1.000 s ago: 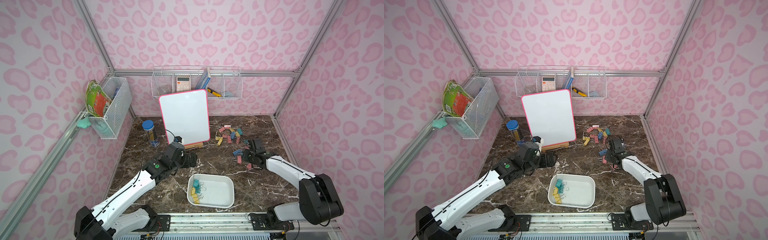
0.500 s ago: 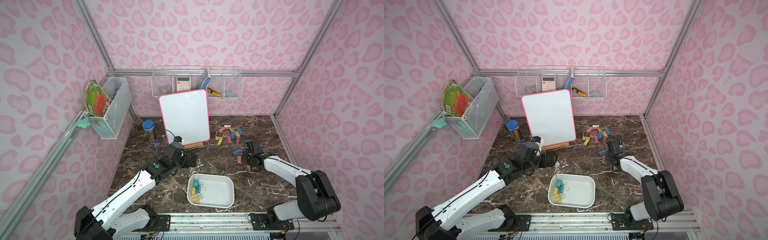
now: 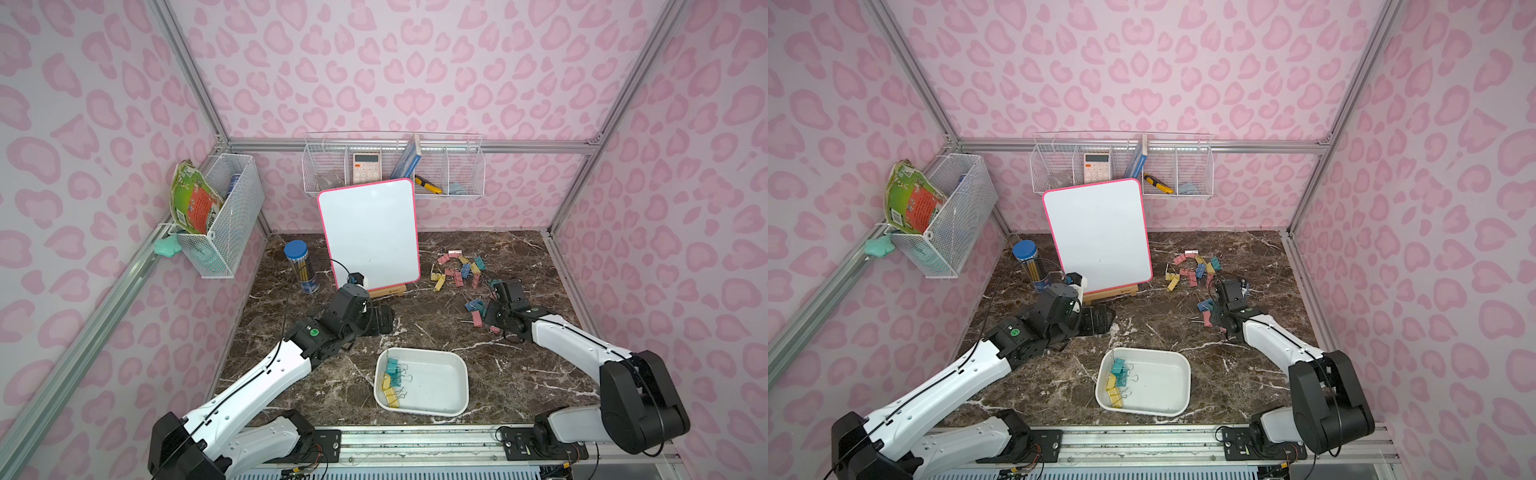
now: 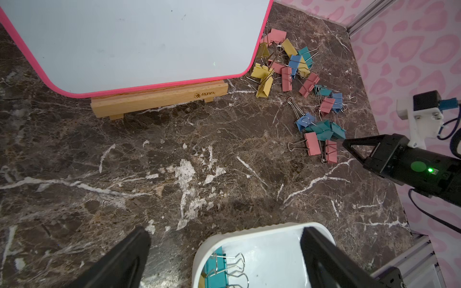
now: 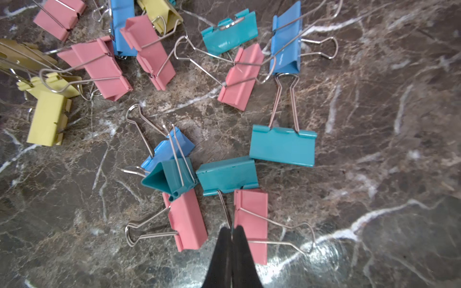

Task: Put the binder clips in the storage box
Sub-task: Pick up the binder clip at the center of the board, then place the binder clip in the storage box.

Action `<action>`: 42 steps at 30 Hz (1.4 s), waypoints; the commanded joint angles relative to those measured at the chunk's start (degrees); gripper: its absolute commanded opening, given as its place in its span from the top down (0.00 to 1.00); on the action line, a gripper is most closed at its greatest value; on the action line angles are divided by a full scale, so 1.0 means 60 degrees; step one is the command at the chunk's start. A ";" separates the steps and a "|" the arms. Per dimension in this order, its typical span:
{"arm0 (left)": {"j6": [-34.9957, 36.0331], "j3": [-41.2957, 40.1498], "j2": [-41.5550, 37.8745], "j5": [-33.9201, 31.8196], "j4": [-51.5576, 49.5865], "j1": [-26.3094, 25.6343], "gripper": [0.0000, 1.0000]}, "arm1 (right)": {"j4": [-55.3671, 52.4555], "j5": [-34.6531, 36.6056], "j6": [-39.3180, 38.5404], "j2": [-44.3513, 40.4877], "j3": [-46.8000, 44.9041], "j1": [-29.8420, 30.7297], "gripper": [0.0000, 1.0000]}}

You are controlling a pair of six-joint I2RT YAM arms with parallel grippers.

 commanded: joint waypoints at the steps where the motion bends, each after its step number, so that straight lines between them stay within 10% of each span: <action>1: 0.0035 0.0001 0.0013 -0.0034 0.0086 -0.0002 0.01 | -0.0368 0.0025 0.0046 -0.0342 0.0012 0.0014 1.00; 9: -0.0293 -0.0109 -0.0159 -0.0558 0.0242 -0.0003 0.01 | -0.1493 -0.0319 0.0441 -0.2102 0.0690 0.0829 1.00; 16: -0.0507 -0.0292 -0.0469 -0.1353 0.0363 0.0001 0.01 | -0.0675 -0.1625 0.2638 -0.3919 0.0168 0.3556 1.00; 23: -0.0536 -0.0211 -0.0527 -0.1608 0.0359 -0.0003 0.01 | -0.0656 -0.1790 0.3812 -0.2515 0.0770 0.6700 1.00; 42: -0.0552 -0.0231 -0.0514 -0.1540 0.0340 0.0009 0.01 | 0.1050 -0.2723 0.3469 -0.0495 -0.0122 0.6197 1.00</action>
